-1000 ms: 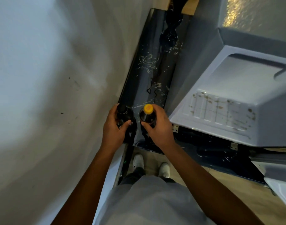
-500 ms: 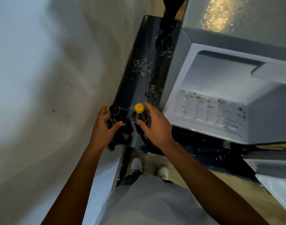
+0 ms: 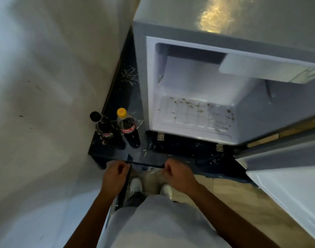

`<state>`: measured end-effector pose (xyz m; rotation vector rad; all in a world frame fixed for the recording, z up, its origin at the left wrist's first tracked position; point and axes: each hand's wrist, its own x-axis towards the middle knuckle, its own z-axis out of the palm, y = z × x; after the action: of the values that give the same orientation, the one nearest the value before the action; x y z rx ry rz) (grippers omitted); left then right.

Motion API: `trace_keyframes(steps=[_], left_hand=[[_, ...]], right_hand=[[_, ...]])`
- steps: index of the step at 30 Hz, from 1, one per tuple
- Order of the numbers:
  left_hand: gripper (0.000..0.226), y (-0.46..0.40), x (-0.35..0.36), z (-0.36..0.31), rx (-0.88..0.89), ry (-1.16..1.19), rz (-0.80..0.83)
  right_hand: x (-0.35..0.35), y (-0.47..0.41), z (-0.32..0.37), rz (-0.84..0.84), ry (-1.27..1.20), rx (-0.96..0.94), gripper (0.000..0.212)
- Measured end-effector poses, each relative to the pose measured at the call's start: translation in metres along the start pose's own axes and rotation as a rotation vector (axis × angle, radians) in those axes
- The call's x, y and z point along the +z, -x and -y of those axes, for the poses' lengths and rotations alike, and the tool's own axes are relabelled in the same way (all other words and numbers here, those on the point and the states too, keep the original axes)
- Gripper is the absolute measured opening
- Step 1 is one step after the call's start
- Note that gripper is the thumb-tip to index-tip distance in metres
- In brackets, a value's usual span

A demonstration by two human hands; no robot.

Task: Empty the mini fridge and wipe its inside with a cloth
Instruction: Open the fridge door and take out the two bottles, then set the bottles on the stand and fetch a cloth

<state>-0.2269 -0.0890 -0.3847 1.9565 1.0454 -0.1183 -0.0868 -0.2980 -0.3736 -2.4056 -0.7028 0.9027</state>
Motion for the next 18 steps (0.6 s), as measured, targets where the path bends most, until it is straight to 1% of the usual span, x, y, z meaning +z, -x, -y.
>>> trace_keyframes(steps=[2, 3, 5, 7, 8, 10, 12, 15, 18], left_hand=[[0.013, 0.0, 0.02, 0.001, 0.036, -0.086, 0.096], [0.012, 0.0, 0.029, -0.001, 0.062, -0.125, 0.139], [0.01, 0.0, 0.044, -0.003, 0.111, -0.213, 0.221], [0.009, 0.003, 0.058, 0.0, 0.136, -0.31, 0.257], [0.013, 0.005, 0.064, 0.004, 0.148, -0.358, 0.274], [0.023, 0.009, 0.073, 0.011, 0.185, -0.456, 0.345], [0.027, 0.012, 0.078, 0.02, 0.234, -0.536, 0.467], [0.028, 0.01, 0.074, 0.045, 0.232, -0.634, 0.661], [0.038, 0.01, 0.061, 0.07, 0.165, -0.733, 0.756]], right_hand=[[0.016, 0.012, -0.017, 0.093, -0.065, 0.106, 0.014], [0.024, 0.016, -0.027, 0.103, -0.076, 0.143, 0.015], [0.037, 0.024, -0.041, 0.104, 0.013, 0.198, 0.011], [0.048, 0.03, -0.051, 0.085, 0.1, 0.222, 0.029], [0.053, 0.033, -0.052, 0.082, 0.118, 0.24, 0.033], [0.065, 0.044, -0.049, 0.057, 0.128, 0.271, 0.034], [0.079, 0.055, -0.043, 0.045, 0.1, 0.315, 0.034], [0.107, 0.073, -0.032, 0.019, 0.04, 0.429, 0.04], [0.138, 0.097, -0.024, -0.017, -0.072, 0.562, 0.047]])
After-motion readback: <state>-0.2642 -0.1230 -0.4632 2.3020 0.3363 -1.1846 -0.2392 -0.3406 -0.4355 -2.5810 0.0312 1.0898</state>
